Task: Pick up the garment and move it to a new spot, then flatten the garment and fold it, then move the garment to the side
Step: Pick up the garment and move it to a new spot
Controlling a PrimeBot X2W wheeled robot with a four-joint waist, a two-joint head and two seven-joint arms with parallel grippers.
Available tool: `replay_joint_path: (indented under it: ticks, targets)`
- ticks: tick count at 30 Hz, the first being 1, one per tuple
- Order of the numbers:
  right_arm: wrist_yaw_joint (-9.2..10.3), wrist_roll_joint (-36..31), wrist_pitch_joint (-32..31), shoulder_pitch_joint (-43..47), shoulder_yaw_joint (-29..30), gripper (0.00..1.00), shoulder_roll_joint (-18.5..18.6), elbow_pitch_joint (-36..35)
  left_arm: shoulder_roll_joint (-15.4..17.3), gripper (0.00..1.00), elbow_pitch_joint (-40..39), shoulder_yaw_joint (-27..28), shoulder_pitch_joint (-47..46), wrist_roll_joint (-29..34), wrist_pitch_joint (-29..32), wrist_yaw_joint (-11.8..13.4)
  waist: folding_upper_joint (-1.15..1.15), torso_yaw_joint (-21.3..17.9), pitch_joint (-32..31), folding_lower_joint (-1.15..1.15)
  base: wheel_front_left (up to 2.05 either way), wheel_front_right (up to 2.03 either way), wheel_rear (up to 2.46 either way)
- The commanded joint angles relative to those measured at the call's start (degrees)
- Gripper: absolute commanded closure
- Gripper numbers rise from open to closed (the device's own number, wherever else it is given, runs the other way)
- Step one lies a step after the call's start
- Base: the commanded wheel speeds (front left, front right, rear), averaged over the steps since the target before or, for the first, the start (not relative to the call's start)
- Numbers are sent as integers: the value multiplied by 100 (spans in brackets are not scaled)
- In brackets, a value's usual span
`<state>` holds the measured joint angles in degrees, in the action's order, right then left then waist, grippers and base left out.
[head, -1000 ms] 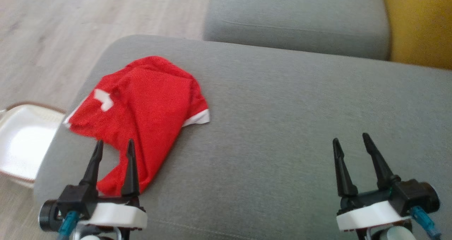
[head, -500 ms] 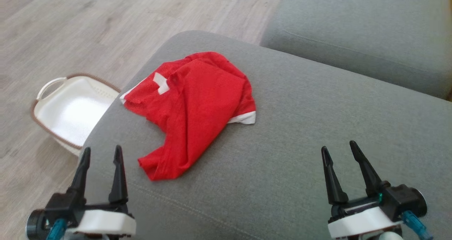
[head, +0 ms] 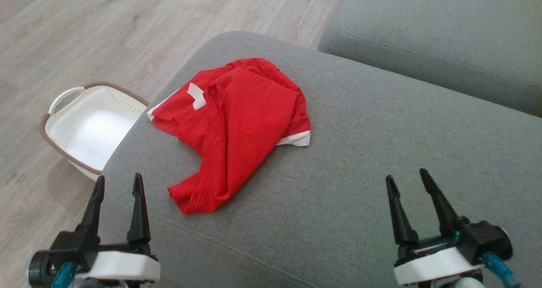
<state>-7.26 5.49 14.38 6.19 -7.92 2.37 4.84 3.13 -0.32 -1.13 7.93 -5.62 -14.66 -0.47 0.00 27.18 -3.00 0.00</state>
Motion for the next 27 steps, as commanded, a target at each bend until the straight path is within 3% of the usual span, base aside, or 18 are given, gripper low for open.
replay_joint_path:
  ticks: [1,14,18,22,27]
  targets:
    - [-23,4,62,-315,-33,0,51,-170,-24,0,-190,196,-344,-21,-34,-18,0,-15,20,0,0,0,0]
    - [-23,-377,62,-564,784,0,51,-468,135,0,459,359,-1525,47,-34,-422,0,-212,981,0,0,0,0]
    - [-23,-674,62,-770,1244,0,51,-672,359,0,1205,177,-2298,-19,-29,-585,0,-264,1511,0,0,0,0]
    - [-23,-914,62,-969,1657,0,51,-862,620,0,2098,-147,-3188,-166,235,-671,0,-300,1960,0,0,0,0]
    - [-23,-1111,56,-1180,1936,0,51,-992,1014,0,3058,-1020,-4135,-739,727,-699,0,-394,2294,0,0,0,0]
